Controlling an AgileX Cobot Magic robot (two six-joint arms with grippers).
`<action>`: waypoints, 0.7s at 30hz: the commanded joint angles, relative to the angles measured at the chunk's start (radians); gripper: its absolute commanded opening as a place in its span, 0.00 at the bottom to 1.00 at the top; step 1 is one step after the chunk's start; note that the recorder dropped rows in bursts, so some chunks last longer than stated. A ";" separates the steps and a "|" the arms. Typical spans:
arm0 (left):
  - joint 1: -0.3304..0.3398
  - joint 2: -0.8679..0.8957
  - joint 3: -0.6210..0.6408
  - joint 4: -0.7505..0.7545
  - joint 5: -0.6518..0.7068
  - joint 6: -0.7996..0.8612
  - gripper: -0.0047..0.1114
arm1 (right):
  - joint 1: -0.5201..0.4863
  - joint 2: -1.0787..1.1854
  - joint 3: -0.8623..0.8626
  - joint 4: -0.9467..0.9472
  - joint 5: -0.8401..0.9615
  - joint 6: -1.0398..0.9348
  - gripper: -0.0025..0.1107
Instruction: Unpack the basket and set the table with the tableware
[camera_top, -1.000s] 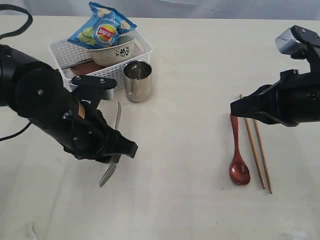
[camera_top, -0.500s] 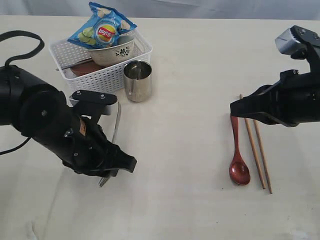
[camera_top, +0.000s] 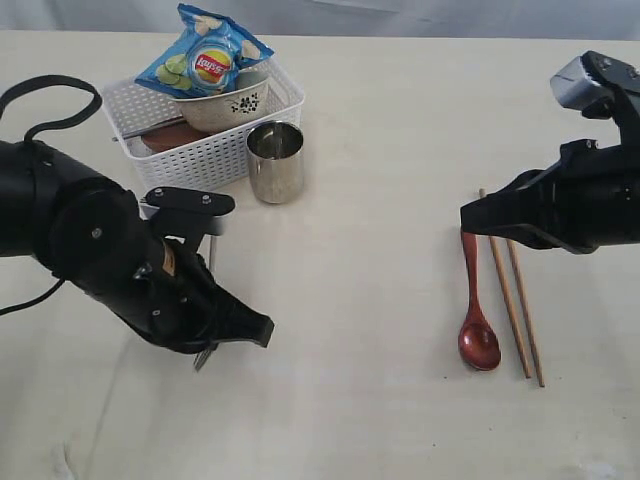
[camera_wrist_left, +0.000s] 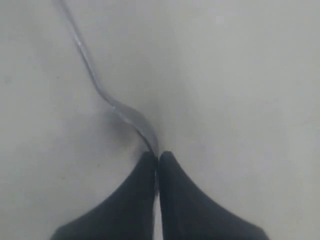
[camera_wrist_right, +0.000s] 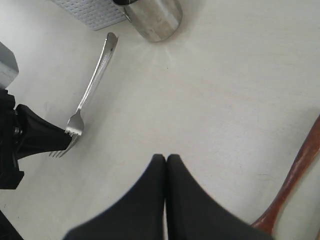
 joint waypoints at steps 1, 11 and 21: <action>-0.004 0.000 0.004 -0.010 0.013 -0.018 0.04 | -0.005 -0.004 0.004 0.003 0.008 -0.005 0.02; -0.014 -0.056 -0.044 0.068 0.213 -0.156 0.04 | -0.005 -0.004 0.004 0.003 0.010 -0.009 0.02; -0.197 0.044 -0.210 0.440 0.446 -0.567 0.04 | -0.005 -0.004 0.004 0.003 0.010 -0.011 0.02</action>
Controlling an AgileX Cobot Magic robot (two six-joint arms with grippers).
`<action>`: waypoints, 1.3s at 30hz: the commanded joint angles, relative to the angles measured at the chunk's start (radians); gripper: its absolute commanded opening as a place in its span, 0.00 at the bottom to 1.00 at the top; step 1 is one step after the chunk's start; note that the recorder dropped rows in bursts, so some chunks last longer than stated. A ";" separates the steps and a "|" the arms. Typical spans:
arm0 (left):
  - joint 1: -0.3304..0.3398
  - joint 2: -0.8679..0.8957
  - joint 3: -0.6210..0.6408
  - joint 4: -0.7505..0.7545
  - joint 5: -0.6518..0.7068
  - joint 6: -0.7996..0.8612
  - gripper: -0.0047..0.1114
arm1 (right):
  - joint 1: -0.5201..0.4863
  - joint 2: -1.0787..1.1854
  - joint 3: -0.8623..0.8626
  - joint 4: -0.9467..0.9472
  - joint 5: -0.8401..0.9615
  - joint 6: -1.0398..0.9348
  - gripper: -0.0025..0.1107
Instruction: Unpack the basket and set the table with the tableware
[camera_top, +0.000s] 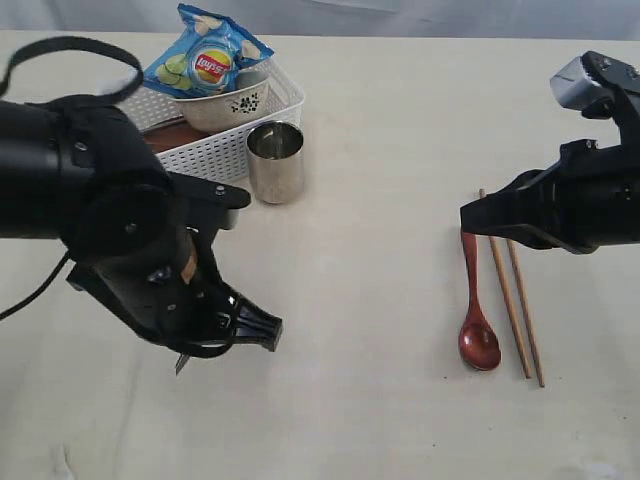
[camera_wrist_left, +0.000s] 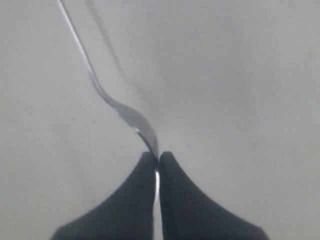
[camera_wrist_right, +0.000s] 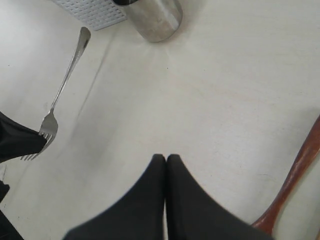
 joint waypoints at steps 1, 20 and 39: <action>-0.065 0.085 -0.067 0.143 0.122 -0.183 0.04 | -0.005 -0.004 0.004 0.003 0.010 -0.011 0.02; -0.157 0.323 -0.268 0.282 0.317 -0.353 0.04 | -0.005 -0.004 0.004 0.003 0.010 -0.017 0.02; -0.157 0.394 -0.302 0.246 0.251 -0.340 0.09 | -0.005 -0.004 0.004 0.003 0.008 -0.017 0.02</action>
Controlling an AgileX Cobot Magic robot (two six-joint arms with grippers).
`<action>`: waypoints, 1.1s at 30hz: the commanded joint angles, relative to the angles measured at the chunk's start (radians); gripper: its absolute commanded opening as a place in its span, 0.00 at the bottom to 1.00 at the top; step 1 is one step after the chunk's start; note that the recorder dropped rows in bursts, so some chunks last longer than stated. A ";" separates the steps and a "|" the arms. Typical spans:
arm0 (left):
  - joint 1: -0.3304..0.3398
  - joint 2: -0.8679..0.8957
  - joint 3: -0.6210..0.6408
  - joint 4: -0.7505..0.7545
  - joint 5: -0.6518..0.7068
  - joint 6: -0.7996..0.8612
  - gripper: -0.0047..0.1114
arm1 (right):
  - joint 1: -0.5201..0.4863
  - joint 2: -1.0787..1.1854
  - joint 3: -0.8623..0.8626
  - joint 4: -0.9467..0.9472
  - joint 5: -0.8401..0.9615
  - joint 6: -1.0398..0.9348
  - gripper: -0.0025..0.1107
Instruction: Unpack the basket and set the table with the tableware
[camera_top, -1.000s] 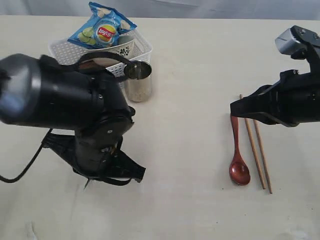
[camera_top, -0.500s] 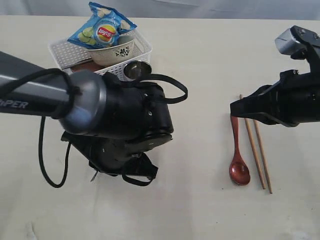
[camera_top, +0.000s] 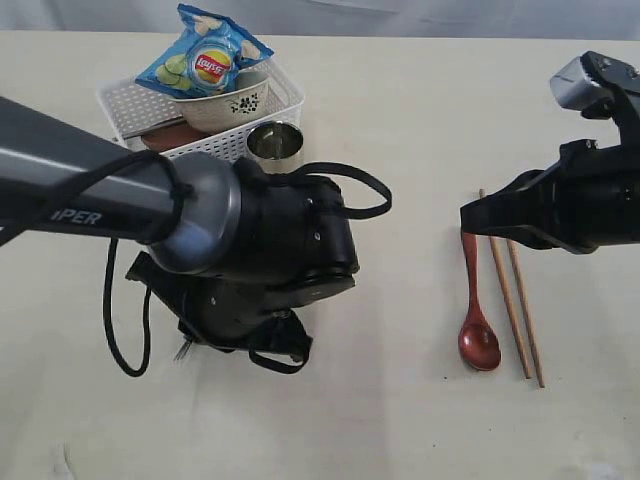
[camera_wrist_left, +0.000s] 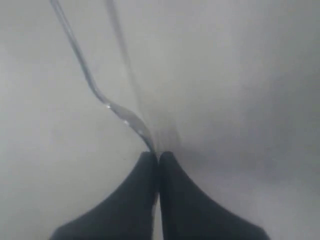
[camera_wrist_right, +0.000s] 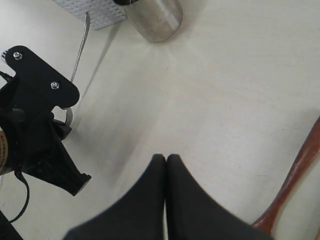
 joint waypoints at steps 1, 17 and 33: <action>-0.006 0.011 -0.006 -0.044 -0.089 0.009 0.12 | -0.005 -0.004 0.004 0.003 0.007 -0.009 0.02; -0.026 -0.232 -0.010 0.015 -0.010 0.135 0.36 | -0.005 -0.004 0.004 0.003 0.005 -0.009 0.02; 0.249 -0.328 0.256 0.158 -0.407 0.183 0.04 | -0.005 -0.004 0.004 0.001 -0.013 -0.011 0.02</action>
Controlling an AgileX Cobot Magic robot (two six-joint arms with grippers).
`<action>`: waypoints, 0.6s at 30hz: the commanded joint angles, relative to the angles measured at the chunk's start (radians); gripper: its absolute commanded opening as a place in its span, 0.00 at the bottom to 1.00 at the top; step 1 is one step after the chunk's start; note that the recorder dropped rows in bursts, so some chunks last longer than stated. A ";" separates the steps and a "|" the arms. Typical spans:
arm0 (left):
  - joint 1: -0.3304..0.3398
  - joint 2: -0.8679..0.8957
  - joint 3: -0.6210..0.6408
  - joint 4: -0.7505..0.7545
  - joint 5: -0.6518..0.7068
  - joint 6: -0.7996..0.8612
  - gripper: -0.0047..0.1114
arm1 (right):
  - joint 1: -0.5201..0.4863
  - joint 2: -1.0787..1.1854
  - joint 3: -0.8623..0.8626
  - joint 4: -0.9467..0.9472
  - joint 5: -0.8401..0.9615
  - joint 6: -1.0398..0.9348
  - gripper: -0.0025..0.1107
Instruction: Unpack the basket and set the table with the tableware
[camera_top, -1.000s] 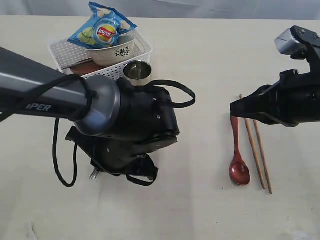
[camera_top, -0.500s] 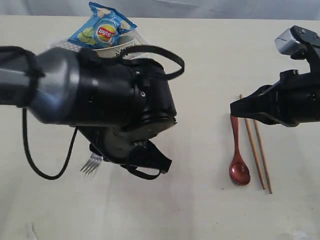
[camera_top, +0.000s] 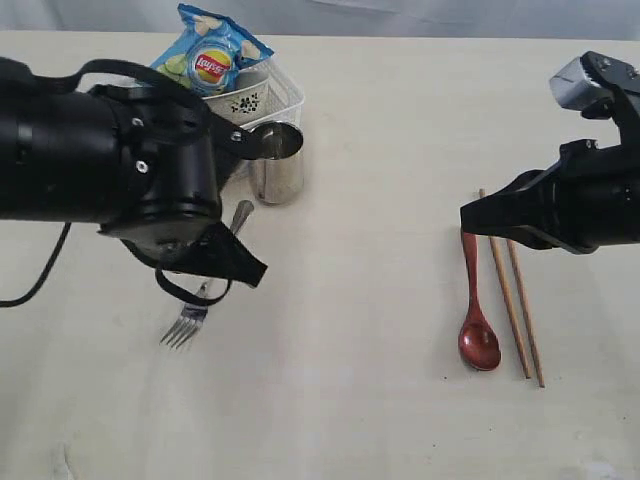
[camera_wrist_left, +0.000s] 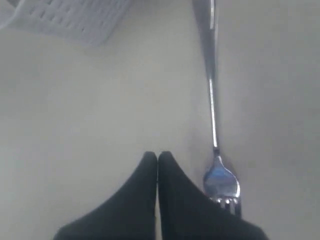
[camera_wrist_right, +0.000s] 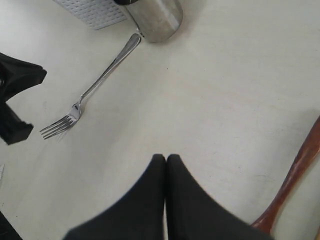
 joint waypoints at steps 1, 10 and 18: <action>0.144 -0.009 0.062 -0.104 -0.232 0.122 0.04 | -0.005 -0.004 0.004 0.002 -0.020 -0.008 0.02; 0.222 -0.005 0.089 -0.280 -0.413 0.360 0.04 | -0.005 -0.004 0.004 0.002 -0.028 -0.012 0.02; 0.222 0.081 0.089 -0.270 -0.425 0.357 0.04 | -0.005 -0.004 0.004 0.005 -0.042 -0.020 0.02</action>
